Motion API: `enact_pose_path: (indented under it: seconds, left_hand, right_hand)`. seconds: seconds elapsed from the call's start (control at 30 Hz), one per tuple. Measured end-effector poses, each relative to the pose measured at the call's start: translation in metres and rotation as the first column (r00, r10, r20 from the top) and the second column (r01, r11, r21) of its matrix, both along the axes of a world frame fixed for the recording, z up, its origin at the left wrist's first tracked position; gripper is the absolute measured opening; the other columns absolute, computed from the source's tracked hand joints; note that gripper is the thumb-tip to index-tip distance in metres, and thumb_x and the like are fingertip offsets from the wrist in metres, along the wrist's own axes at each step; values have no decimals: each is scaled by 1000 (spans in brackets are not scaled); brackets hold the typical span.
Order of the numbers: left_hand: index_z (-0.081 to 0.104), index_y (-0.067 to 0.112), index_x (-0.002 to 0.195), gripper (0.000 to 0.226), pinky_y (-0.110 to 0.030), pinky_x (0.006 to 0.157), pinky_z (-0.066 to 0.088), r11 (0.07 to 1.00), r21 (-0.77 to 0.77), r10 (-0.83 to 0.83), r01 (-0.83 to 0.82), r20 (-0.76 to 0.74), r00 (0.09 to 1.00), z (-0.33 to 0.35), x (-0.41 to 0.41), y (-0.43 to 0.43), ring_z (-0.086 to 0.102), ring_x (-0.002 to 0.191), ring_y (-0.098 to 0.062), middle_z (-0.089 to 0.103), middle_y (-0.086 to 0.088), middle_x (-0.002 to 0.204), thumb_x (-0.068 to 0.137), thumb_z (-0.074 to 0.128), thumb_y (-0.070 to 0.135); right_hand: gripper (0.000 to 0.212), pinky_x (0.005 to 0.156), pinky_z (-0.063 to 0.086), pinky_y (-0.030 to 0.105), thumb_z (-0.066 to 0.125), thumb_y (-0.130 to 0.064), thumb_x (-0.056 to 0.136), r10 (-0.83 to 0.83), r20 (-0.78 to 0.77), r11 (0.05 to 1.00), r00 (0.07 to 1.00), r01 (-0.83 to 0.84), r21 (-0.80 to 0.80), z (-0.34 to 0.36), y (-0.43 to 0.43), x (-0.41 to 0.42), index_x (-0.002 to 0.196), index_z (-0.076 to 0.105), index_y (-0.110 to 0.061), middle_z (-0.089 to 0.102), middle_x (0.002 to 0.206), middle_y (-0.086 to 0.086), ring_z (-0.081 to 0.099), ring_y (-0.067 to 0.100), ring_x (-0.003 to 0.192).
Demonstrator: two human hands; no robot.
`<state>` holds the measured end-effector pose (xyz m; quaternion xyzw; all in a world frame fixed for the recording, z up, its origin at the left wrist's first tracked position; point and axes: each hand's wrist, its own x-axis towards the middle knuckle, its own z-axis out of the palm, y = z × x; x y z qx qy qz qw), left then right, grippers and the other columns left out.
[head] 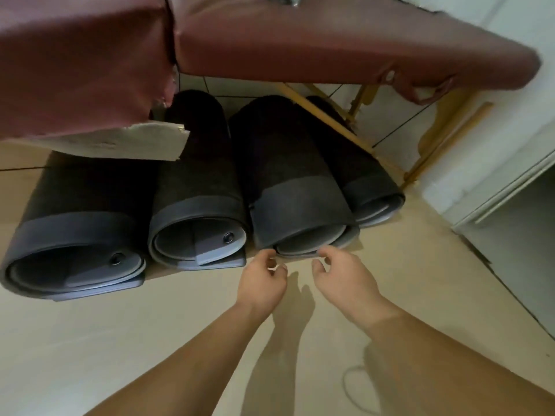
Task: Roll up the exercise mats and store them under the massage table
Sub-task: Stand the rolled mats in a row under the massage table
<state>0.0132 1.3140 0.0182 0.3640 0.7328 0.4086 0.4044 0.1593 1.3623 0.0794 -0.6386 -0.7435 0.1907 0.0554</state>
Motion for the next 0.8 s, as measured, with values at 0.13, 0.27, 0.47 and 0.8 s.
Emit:
enact_pose_path:
  seconds: [0.13, 0.27, 0.47, 0.8]
  left_hand:
    - [52, 23, 149, 49, -45, 102, 56, 999, -11, -49, 49, -29, 998, 0, 13, -12, 67, 113, -22, 64, -2, 136, 101, 64, 27]
    - [48, 27, 152, 55, -46, 102, 57, 995, -44, -97, 94, -90, 991, -2, 4, -14, 65, 120, -26, 59, -3, 144, 100, 66, 29]
    - [45, 22, 153, 54, -37, 102, 53, 995, -62, -84, 74, -191, 978, 18, -2, -8, 61, 130, -28, 58, -1, 152, 102, 64, 25]
    - [40, 30, 157, 62, -43, 107, 55, 990, -137, -78, 38, -301, 951, 17, 12, -4, 63, 130, -27, 56, 0, 153, 101, 67, 29]
  right_hand:
    - [50, 113, 43, 38, 54, -32, 108, -118, -274, 993, 955, 118, -19, -16, -5, 24, 157, 48, -26, 51, 159, 4, 50, 26, 144]
    - [64, 121, 35, 41, 48, -29, 111, 9, -169, 1000, 986, -10, -3, -33, 12, 24, 169, 20, -31, 8, 179, -3, 23, 24, 161]
    - [73, 132, 16, 44, 45, -23, 112, 199, -118, 977, 973, -207, -60, -34, 57, 19, 171, 1, -29, -9, 179, -6, -4, 20, 165]
    - [84, 133, -4, 43, 46, -32, 109, 256, -103, 956, 961, -267, -122, -74, 94, 23, 170, -12, -23, -27, 174, -6, -17, 16, 163]
